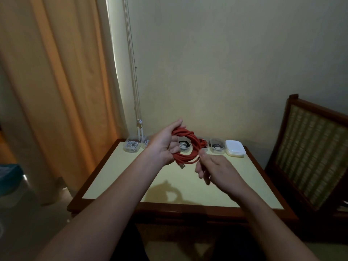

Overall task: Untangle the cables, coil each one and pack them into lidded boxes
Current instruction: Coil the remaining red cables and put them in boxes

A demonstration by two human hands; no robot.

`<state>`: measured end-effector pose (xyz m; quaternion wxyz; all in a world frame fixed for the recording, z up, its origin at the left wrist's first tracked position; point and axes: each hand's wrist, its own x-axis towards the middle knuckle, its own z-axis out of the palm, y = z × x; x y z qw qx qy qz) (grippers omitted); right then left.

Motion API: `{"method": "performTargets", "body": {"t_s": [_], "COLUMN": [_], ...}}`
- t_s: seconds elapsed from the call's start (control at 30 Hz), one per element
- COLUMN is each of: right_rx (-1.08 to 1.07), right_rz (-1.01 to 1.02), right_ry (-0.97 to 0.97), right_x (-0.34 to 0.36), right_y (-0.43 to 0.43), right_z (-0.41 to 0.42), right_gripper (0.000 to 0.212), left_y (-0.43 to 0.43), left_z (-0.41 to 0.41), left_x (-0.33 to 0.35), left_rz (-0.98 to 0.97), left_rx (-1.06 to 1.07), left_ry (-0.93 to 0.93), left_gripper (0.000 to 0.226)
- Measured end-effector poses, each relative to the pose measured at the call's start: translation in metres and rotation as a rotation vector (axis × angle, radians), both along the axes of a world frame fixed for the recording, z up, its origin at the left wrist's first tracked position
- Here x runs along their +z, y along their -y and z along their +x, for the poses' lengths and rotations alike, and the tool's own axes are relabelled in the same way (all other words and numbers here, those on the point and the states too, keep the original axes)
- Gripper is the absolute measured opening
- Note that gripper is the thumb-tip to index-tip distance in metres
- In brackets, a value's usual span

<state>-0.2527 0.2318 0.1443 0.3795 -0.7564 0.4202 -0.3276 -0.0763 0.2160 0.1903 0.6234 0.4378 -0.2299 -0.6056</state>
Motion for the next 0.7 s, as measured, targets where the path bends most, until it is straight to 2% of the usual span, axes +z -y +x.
{"method": "performTargets", "body": {"t_s": [0.1, 0.2, 0.3, 0.4, 0.53, 0.7], "right_rx": [-0.022, 0.036, 0.070, 0.029, -0.081, -0.261], "right_rz": [0.065, 0.281, 0.421, 0.453, 0.500, 0.659], "right_ry": [0.178, 0.535, 0.798, 0.869, 0.886, 0.849], "right_x": [-0.004, -0.006, -0.008, -0.015, -0.027, -0.057], "right_y": [0.010, 0.017, 0.021, 0.026, 0.041, 0.073], "right_z": [0.004, 0.013, 0.020, 0.022, 0.022, 0.012], "right_gripper": [0.051, 0.041, 0.032, 0.028, 0.027, 0.022], "left_y": [-0.004, -0.002, 0.001, 0.006, 0.011, 0.031], "left_z": [-0.004, -0.005, -0.005, -0.005, -0.005, 0.008], "left_x": [0.001, -0.008, -0.017, -0.027, -0.052, -0.105], "left_rz": [-0.029, -0.079, -0.119, -0.134, -0.165, -0.007], "left_rx": [-0.043, -0.076, -0.075, -0.003, 0.134, 0.014], "left_ry": [-0.205, -0.401, -0.422, -0.220, 0.293, 0.676], "left_gripper": [0.023, 0.023, 0.025, 0.030, 0.032, 0.051]}}
